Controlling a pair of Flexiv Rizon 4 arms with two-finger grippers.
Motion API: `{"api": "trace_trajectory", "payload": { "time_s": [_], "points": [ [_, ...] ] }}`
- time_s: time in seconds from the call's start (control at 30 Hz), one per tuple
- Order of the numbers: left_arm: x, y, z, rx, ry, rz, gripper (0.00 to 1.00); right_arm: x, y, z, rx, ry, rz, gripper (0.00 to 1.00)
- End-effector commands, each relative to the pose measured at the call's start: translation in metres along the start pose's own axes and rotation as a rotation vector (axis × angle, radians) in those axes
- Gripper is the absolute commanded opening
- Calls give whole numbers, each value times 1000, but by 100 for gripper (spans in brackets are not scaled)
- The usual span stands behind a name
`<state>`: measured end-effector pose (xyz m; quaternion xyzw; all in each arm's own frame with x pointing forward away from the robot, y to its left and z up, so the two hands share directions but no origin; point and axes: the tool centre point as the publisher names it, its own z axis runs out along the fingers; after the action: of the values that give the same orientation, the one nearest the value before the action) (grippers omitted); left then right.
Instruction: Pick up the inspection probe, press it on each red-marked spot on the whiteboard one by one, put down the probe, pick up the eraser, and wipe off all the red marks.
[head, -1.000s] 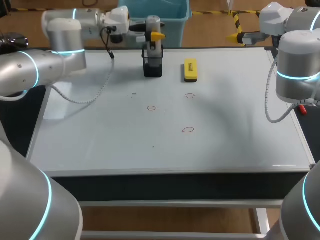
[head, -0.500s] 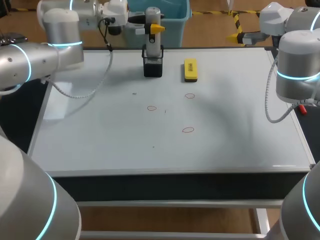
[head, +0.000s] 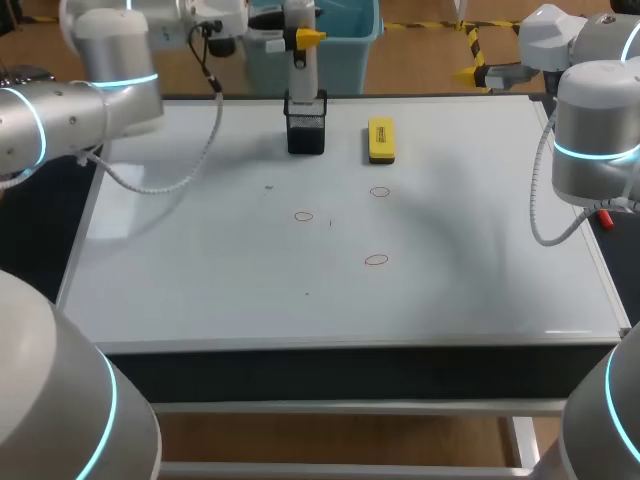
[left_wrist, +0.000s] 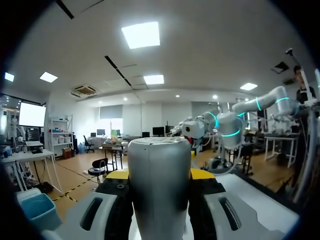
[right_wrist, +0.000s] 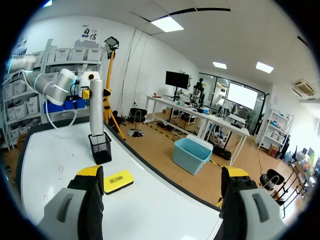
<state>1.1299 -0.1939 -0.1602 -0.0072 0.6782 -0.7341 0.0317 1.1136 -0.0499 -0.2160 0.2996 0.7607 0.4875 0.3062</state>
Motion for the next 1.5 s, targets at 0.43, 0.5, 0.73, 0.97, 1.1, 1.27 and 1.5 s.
{"api": "trace_trajectory", "payload": {
  "time_s": [0.43, 0.5, 0.73, 0.97, 1.1, 1.27, 1.5],
  "points": [
    [14, -46, -30, -12, -126, 21, 0, 0, 0, 0, 0, 0, 0, 100],
    [17, -47, -39, -10, -141, 26, 0, 0, 0, 0, 0, 0, 0, 100],
    [30, -43, -68, -6, -189, 12, 0, 0, 0, 0, 0, 0, 0, 100],
    [47, -34, -90, -5, -213, 4, 0, 0, 0, 0, 0, 0, 0, 100],
    [57, -26, -102, -20, -237, -3, 0, 0, 0, 0, 0, 0, 0, 100],
    [66, -14, -115, -26, -251, -19, 0, 0, 0, 0, 0, 0, 0, 100],
    [72, 3, -128, -26, -260, -31, 0, 0, 0, 0, 0, 0, 0, 100]
  ]
}}
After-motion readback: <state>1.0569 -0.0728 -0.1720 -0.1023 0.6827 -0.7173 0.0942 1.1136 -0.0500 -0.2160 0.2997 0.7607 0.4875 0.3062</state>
